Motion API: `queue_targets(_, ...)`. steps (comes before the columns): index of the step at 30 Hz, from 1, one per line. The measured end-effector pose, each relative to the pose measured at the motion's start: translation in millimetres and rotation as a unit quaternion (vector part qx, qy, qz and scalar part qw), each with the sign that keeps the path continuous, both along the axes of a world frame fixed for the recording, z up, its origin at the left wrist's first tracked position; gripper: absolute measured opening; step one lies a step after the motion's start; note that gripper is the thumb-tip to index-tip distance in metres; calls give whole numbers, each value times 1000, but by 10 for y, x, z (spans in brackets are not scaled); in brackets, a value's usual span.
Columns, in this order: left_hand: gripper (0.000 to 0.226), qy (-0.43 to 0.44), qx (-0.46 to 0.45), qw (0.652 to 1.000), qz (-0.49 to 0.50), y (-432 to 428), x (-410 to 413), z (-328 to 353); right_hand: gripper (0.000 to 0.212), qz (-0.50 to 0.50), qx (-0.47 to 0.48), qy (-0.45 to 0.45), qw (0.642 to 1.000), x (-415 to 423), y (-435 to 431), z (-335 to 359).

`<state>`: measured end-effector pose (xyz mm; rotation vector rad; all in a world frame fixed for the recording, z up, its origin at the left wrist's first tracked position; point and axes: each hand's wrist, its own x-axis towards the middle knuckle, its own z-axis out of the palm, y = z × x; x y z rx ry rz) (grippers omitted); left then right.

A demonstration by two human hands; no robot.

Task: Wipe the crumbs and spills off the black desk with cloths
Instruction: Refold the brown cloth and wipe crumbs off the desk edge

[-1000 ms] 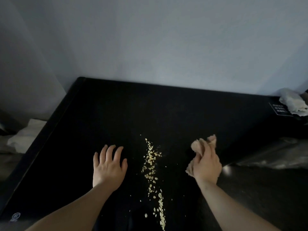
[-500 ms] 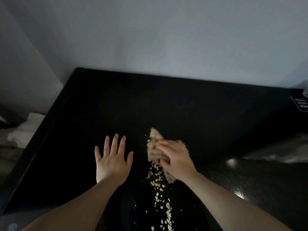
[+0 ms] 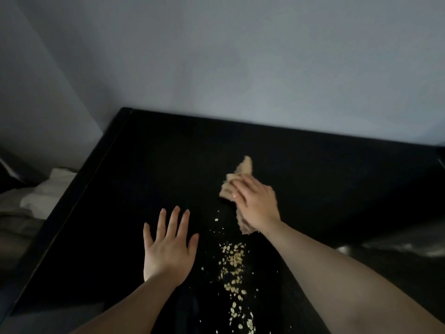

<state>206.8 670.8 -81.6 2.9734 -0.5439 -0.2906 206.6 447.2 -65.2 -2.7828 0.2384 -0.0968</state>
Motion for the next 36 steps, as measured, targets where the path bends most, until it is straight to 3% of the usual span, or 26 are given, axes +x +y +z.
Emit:
queue_targets(4,55,18,-19,1000,7,14,44,33,40,150,-3,1,989,-139,213,-60)
queue_targets(13,47,106,-118,987,13,66,131,149,46,225,54,90,969,-821,338,-21)
queue_targets(16,48,73,-123,989,-32,26,2,236,52,263,42,115,957,-1011,380,7)
queue_targets(19,49,40,-116,981,-151,-95,-270,309,50,201,1,72,977,-1129,353,112)
queue_targets(22,51,102,-65,974,-192,-207,-450,298,53,91,33,63,993,-1252,309,212)
queue_targets(25,54,88,41,974,-205,-229,-506,248,60,130,42,166,977,-1317,393,141)
queue_targets(27,55,69,68,975,-199,-239,-554,247,59,135,28,165,977,-1336,394,98)
queue_targets(36,64,90,55,973,-204,-77,-950,318,55,158,62,144,975,-1715,502,129)
